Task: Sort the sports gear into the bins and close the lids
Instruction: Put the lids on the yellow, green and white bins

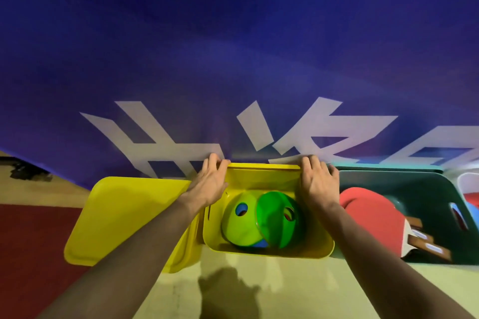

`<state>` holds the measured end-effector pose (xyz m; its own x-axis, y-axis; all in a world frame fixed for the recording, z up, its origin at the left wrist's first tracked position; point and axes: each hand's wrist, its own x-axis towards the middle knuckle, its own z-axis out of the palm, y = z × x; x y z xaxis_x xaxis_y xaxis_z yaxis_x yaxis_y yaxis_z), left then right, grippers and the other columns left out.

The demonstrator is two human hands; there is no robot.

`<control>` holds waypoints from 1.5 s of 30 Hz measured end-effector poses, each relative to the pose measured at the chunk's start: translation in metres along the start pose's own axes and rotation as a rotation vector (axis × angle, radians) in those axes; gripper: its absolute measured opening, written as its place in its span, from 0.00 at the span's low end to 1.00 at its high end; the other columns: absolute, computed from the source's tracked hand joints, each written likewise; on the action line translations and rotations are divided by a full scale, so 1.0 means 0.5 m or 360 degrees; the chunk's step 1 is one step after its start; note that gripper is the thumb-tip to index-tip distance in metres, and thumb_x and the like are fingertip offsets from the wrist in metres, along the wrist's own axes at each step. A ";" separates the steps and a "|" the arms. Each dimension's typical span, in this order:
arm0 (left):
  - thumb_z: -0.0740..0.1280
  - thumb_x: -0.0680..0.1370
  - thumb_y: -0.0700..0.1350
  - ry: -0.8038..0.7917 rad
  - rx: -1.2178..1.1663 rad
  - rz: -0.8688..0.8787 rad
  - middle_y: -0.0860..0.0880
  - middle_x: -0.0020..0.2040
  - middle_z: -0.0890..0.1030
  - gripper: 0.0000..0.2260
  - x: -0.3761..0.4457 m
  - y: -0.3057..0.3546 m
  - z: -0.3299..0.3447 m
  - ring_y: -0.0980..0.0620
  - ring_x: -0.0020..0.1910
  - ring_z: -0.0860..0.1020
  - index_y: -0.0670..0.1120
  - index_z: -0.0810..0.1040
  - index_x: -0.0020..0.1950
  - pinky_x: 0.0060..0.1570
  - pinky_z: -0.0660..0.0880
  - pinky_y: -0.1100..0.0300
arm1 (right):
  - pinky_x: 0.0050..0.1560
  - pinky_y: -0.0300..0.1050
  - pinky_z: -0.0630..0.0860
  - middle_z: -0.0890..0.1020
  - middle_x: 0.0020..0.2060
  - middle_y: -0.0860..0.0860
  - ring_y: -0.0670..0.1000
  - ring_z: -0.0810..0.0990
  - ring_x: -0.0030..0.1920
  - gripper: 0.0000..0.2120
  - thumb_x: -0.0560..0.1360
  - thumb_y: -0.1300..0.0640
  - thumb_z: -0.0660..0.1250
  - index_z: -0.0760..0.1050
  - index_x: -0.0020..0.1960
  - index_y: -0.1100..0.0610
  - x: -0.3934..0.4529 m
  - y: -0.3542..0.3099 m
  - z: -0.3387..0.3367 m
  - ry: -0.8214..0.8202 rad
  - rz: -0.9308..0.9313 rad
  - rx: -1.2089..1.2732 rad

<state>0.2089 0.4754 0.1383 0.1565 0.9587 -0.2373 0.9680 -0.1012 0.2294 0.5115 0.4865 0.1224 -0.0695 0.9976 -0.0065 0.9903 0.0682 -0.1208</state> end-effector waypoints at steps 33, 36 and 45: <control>0.69 0.76 0.30 0.0301 -0.0176 0.0289 0.52 0.75 0.54 0.45 -0.119 0.016 -0.192 0.44 0.73 0.61 0.62 0.51 0.80 0.59 0.80 0.46 | 0.37 0.57 0.76 0.78 0.59 0.54 0.68 0.82 0.39 0.15 0.79 0.59 0.68 0.75 0.65 0.52 -0.066 -0.003 -0.286 0.0511 -0.0263 -0.0003; 0.67 0.78 0.30 0.0301 -0.0194 0.0335 0.53 0.75 0.55 0.42 -0.144 0.018 -0.191 0.46 0.72 0.64 0.63 0.52 0.80 0.53 0.82 0.51 | 0.34 0.57 0.78 0.79 0.58 0.52 0.66 0.82 0.38 0.15 0.78 0.57 0.71 0.75 0.64 0.51 -0.086 0.005 -0.276 0.0563 -0.0306 0.0008; 0.63 0.85 0.44 0.0247 -0.0182 0.0507 0.55 0.68 0.68 0.23 -0.228 0.014 -0.147 0.56 0.64 0.67 0.60 0.66 0.78 0.60 0.77 0.53 | 0.37 0.54 0.83 0.76 0.60 0.50 0.53 0.78 0.56 0.19 0.79 0.54 0.71 0.74 0.69 0.49 -0.208 0.043 -0.190 0.0473 -0.0400 0.0130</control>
<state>0.1834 0.3850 0.2362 0.4066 0.9136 0.0071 0.8459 -0.3794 0.3750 0.5516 0.3855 0.2148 -0.2588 0.9115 0.3196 0.9332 0.3214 -0.1610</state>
